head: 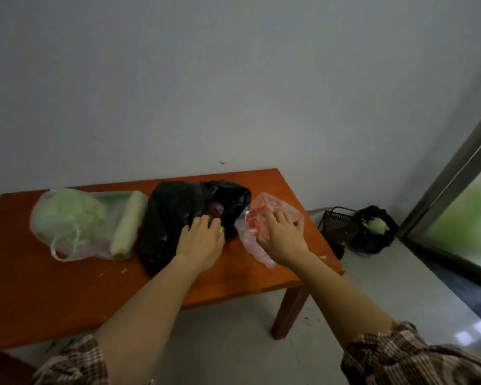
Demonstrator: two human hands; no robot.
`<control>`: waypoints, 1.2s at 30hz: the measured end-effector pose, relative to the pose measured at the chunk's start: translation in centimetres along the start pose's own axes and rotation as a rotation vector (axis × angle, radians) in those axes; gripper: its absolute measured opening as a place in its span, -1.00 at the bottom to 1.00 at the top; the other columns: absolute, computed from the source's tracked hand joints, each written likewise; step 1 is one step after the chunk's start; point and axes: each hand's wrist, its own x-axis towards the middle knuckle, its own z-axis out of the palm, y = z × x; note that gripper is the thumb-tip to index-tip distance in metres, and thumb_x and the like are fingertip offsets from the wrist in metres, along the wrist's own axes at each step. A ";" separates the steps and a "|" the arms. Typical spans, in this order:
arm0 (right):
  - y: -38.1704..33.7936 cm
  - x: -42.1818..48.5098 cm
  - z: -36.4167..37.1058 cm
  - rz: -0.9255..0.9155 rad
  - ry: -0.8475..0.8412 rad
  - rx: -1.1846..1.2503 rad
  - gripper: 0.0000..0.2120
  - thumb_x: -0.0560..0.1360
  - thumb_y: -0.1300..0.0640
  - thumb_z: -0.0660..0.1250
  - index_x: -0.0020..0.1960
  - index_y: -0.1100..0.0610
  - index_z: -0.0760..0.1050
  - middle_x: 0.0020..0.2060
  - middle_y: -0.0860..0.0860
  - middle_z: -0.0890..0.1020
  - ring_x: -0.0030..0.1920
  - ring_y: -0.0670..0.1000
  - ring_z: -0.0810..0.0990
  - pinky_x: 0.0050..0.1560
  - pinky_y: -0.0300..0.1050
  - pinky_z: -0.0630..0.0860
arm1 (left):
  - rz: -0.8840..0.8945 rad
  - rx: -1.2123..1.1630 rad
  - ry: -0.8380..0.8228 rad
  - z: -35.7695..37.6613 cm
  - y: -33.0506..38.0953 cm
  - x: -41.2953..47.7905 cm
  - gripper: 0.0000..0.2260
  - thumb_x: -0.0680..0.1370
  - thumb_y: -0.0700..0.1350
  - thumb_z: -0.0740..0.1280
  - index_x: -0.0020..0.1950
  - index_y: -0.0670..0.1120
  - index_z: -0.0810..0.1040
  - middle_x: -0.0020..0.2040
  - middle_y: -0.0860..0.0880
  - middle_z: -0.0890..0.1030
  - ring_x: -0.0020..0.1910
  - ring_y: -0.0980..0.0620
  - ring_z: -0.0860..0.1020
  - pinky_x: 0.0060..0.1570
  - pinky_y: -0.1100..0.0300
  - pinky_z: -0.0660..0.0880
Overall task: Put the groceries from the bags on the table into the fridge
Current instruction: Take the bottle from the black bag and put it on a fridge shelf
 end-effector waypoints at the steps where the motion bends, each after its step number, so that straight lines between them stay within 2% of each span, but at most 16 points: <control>1: -1.0 1.1 0.8 0.004 -0.015 0.001 -0.49 0.57 -0.11 0.15 0.45 0.05 0.20 0.45 0.07 0.27 0.45 0.13 0.20 0.37 0.22 0.16 | 0.016 0.015 -0.029 0.4 -1.9 0.8 -0.62 0.64 0.07 0.03 0.39 -0.04 0.30 0.33 -0.09 0.38 0.31 -0.09 0.34 0.22 0.00 0.37; 7: -5.6 6.4 5.1 0.031 -0.090 0.034 -0.52 0.61 -0.10 0.08 0.47 0.04 0.17 0.39 0.05 0.32 0.40 0.11 0.23 0.32 0.19 0.20 | 0.115 0.061 -0.144 2.6 -9.7 5.3 -0.56 0.65 0.08 -0.01 0.50 -0.04 0.18 0.44 -0.09 0.28 0.42 -0.08 0.23 0.34 0.00 0.29; 13: -6.2 11.4 8.0 0.027 -0.126 -0.044 -0.54 0.64 -0.04 0.06 0.51 0.02 0.12 0.44 0.04 0.27 0.44 0.10 0.19 0.33 0.17 0.18 | 0.312 0.042 -0.262 6.2 -10.5 9.4 -0.55 0.66 0.12 -0.10 0.56 0.12 0.04 0.58 0.01 -0.02 0.55 -0.03 -0.08 0.49 -0.01 0.00; 17: -6.1 16.1 9.4 -0.006 -0.213 -0.088 -0.46 0.64 -0.02 0.08 0.55 -0.07 -0.04 0.56 0.04 -0.01 0.55 0.11 -0.10 0.45 0.28 -0.05 | 0.223 0.090 -0.305 7.7 -10.9 12.3 -0.48 0.61 0.24 -0.11 0.51 0.07 0.22 0.59 0.00 -0.06 0.55 -0.07 -0.17 0.48 -0.10 -0.07; 21: -5.8 21.2 11.3 -0.055 -0.284 -0.109 -0.39 0.62 -0.04 0.11 0.55 -0.15 -0.14 0.57 0.04 -0.09 0.55 0.13 -0.16 0.45 0.27 -0.06 | 0.109 0.109 -0.383 8.2 -11.5 15.6 -0.38 0.55 0.34 -0.03 0.44 -0.02 0.35 0.58 -0.04 -0.05 0.54 -0.12 -0.20 0.44 -0.22 -0.07; 25: -5.5 25.9 12.7 -0.134 -0.335 -0.144 -0.35 0.61 -0.07 0.15 0.56 -0.16 -0.15 0.57 0.05 -0.14 0.55 0.14 -0.20 0.46 0.24 -0.06 | 0.073 0.225 -0.453 8.1 -14.2 19.0 -0.36 0.54 0.20 0.18 0.52 -0.09 0.18 0.58 -0.10 -0.04 0.53 -0.19 -0.17 0.42 -0.30 0.02; 28: -5.5 28.6 13.6 -0.156 -0.369 -0.145 -0.42 0.63 -0.01 0.12 0.57 -0.10 -0.07 0.57 0.07 -0.11 0.55 0.15 -0.18 0.48 0.15 -0.02 | 0.066 0.243 -0.495 7.9 -17.4 21.1 -0.31 0.51 0.02 0.32 0.54 -0.11 0.07 0.57 -0.10 -0.07 0.54 -0.18 -0.15 0.44 -0.24 0.05; 31: -6.1 30.8 14.7 -0.121 -0.350 -0.061 -0.52 0.66 0.02 0.05 0.55 -0.06 0.07 0.57 0.06 -0.03 0.55 0.14 -0.15 0.42 0.10 0.20 | 0.056 0.227 -0.463 8.1 -20.7 22.7 -0.30 0.49 -0.11 0.37 0.53 -0.10 0.07 0.58 -0.06 -0.05 0.55 -0.14 -0.11 0.46 -0.15 0.08; 33: -6.6 31.9 15.4 -0.090 -0.343 0.000 -0.56 0.67 0.01 0.01 0.54 -0.05 0.13 0.57 0.04 0.01 0.55 0.13 -0.15 0.27 0.09 0.40 | 0.045 0.220 -0.428 8.2 -22.8 23.8 -0.30 0.48 -0.15 0.40 0.52 -0.09 0.09 0.58 -0.05 -0.01 0.55 -0.11 -0.06 0.44 -0.11 0.12; 34: -6.9 32.4 15.9 -0.073 -0.356 0.025 -0.57 0.67 0.00 0.00 0.54 -0.05 0.15 0.57 0.03 0.02 0.55 0.12 -0.15 0.22 0.08 0.45 | 0.044 0.215 -0.416 8.3 -23.7 24.3 -0.28 0.46 -0.17 0.41 0.52 -0.08 0.09 0.58 -0.05 0.01 0.55 -0.11 -0.03 0.43 -0.09 0.14; 36: -7.4 33.0 16.8 -0.017 -0.396 0.108 -0.57 0.67 -0.02 0.00 0.53 -0.04 0.17 0.56 0.02 0.06 0.55 0.11 -0.14 0.27 0.08 0.42 | 0.044 0.218 -0.403 8.7 -25.5 25.3 -0.25 0.46 -0.19 0.40 0.53 -0.06 0.04 0.57 -0.05 0.05 0.54 -0.11 0.01 0.41 -0.06 0.18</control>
